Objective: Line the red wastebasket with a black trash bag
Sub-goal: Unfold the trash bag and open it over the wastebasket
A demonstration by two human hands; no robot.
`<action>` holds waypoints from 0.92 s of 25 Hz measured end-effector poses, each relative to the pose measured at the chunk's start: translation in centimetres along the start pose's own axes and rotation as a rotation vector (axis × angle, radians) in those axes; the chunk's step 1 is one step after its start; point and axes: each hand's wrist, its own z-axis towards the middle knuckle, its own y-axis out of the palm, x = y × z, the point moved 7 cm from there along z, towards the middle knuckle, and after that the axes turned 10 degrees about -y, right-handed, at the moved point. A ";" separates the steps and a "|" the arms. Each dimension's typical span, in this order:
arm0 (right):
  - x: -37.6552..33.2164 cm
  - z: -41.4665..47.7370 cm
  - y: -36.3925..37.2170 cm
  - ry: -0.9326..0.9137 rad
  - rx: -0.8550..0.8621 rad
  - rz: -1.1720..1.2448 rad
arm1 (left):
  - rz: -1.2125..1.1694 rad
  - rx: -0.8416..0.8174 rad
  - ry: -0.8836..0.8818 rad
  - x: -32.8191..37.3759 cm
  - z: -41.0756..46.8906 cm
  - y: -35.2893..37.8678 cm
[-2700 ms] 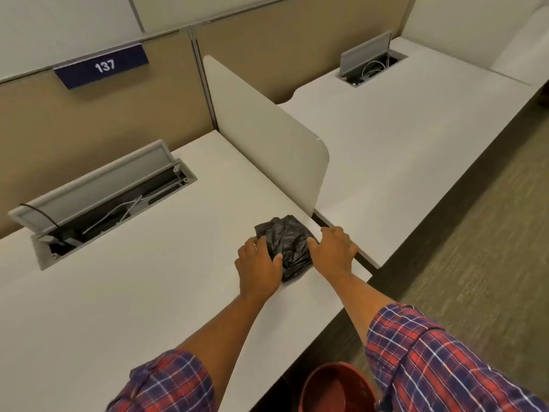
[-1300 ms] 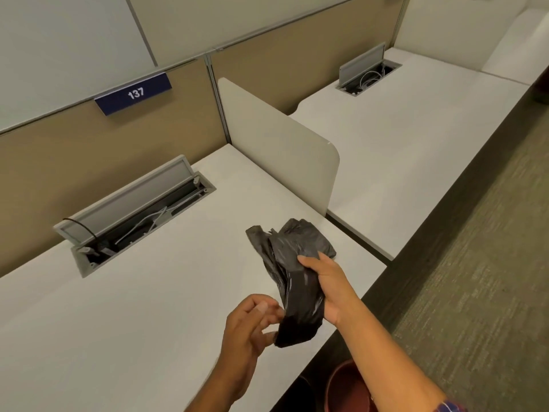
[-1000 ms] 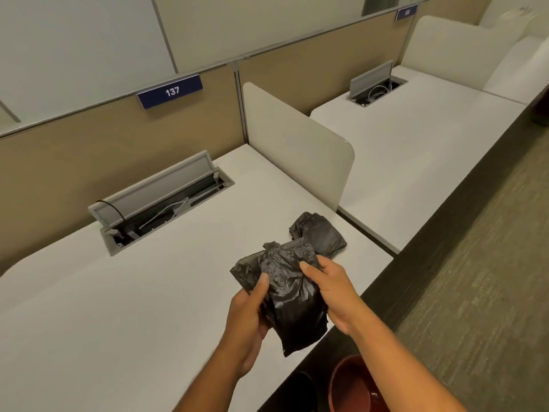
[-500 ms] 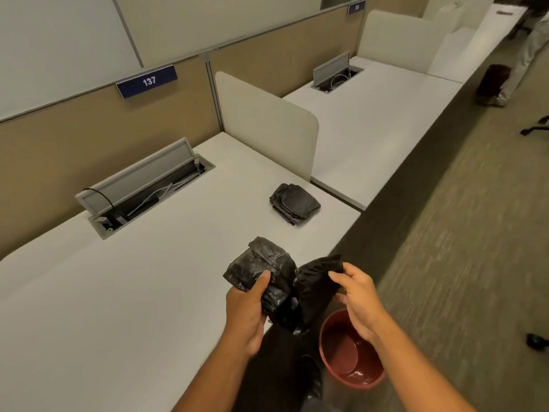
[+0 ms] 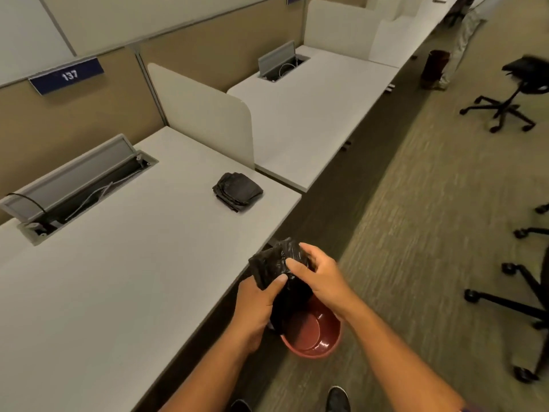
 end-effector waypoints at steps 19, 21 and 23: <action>3.3 -2.8 -14.3 -0.263 0.101 -0.172 | -0.098 0.231 -0.038 -2.6 -2.7 17.8; 2.9 -3.3 -14.0 -0.322 0.083 -0.243 | -0.139 0.271 -0.091 -1.9 -2.1 17.6; 3.1 -3.9 -14.4 -0.323 0.110 -0.272 | -0.179 0.313 -0.119 -1.5 -1.7 16.6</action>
